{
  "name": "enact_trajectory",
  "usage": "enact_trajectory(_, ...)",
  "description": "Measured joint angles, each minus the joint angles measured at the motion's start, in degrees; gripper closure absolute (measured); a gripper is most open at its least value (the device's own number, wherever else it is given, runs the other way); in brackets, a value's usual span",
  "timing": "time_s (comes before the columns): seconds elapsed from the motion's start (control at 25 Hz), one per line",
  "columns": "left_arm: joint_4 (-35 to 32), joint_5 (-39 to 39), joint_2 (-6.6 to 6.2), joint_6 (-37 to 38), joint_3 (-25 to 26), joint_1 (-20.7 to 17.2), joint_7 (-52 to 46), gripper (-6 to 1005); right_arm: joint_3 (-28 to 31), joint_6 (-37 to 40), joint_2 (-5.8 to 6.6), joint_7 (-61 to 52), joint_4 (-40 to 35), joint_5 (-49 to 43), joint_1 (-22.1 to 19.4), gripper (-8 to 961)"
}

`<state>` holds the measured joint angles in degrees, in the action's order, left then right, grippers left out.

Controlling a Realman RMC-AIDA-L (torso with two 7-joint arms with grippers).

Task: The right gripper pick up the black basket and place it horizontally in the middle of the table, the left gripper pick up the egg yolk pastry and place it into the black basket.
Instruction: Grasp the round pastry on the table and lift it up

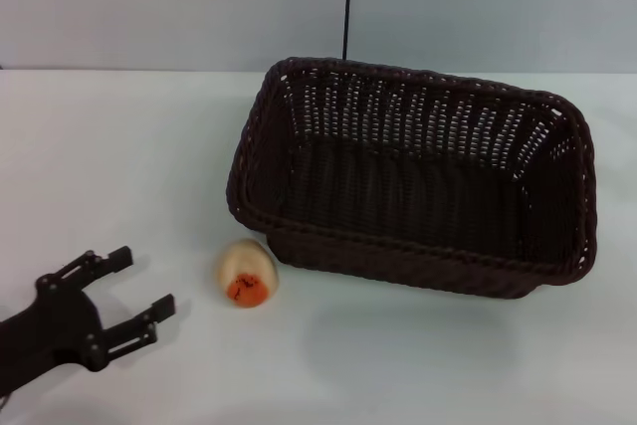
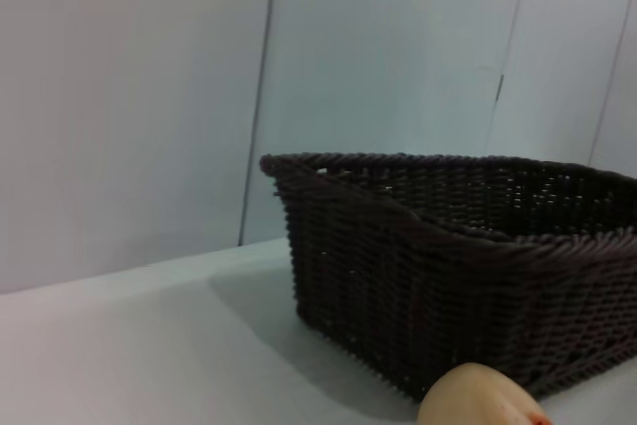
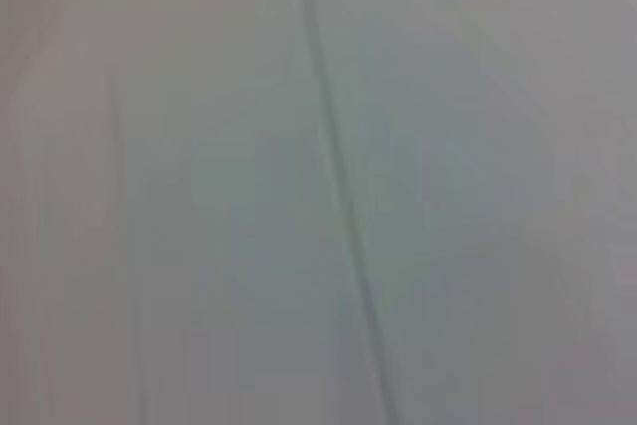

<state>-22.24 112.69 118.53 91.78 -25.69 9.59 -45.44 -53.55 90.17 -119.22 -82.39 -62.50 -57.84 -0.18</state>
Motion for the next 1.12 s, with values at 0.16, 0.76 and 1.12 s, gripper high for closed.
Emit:
enact_trajectory(0.16, 4.2, -0.2, 0.03, -1.8, 0.0, 1.5, 4.0, 169, 7.0, 7.3, -0.01, 4.1, 13.9, 2.9, 0.2, 127)
enact_trajectory(0.76, 13.6, -0.2, 0.08, -4.5, -0.1, 6.2, 8.4, 169, 13.2, 10.3, 0.18, 6.5, 24.9, 2.7, -0.3, 127)
enact_trajectory(1.12, 17.7, -0.2, 0.21, -8.7, 0.0, 8.1, 10.2, 170, 14.3, 11.0, 0.35, 6.6, 27.0, 2.7, -0.5, 127)
